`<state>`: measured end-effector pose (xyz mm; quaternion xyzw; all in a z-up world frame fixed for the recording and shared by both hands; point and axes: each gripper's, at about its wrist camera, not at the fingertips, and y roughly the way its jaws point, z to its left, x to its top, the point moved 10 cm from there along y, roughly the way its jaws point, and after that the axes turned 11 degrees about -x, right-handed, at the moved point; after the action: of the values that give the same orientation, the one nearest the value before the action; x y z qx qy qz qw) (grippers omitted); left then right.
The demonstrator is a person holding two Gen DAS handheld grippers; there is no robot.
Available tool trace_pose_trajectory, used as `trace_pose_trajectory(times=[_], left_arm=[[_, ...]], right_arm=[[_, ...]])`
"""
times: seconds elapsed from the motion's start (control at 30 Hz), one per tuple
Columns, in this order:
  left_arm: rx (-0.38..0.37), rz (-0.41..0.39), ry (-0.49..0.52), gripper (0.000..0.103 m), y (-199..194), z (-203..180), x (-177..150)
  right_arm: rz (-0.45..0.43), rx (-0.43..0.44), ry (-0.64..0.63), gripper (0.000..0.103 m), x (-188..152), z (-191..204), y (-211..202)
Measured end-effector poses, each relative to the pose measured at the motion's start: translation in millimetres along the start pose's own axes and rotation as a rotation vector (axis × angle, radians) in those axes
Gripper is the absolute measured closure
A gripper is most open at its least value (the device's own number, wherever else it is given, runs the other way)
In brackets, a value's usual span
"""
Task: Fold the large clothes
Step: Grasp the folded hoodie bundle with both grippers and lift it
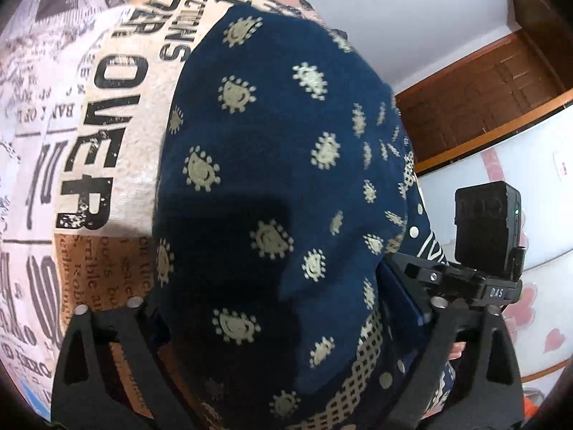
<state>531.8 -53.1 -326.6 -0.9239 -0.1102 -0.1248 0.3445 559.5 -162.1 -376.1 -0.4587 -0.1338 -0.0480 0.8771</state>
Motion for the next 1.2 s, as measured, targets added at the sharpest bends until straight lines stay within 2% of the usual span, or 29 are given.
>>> trace_pose_trajectory(times=[0.1, 0.2, 0.27, 0.47, 0.77, 0.97, 1.1, 1.2], left_arm=[[0.001, -0.011, 0.024, 0.026, -10, -9, -2], [0.001, -0.021, 0.051, 0.035, -21, -21, -6], [0.006, -0.031, 0.065, 0.037, -29, -28, -7], [0.013, -0.109, 0.137, 0.038, -77, -58, -11], [0.019, -0.267, 0.209, 0.038, -186, -85, -23], [0.062, -0.322, 0.196, 0.038, -238, -62, -43], [0.089, -0.329, 0.125, 0.038, -262, -28, -62], [0.107, -0.316, 0.06, 0.038, -266, 5, -79]], right_arm=[[-0.03, -0.031, -0.049, 0.061, 1, 10, -10], [-0.049, -0.067, -0.09, 0.066, 0, 24, -19], [-0.057, -0.087, -0.111, 0.067, -1, 34, -25], [-0.118, -0.088, -0.177, 0.067, -4, 80, -59], [-0.208, -0.066, -0.324, 0.067, -18, 182, -107], [-0.185, -0.04, -0.375, 0.067, -35, 245, -92], [-0.125, -0.024, -0.384, 0.067, -52, 274, -59], [-0.057, -0.019, -0.382, 0.067, -65, 285, -22]])
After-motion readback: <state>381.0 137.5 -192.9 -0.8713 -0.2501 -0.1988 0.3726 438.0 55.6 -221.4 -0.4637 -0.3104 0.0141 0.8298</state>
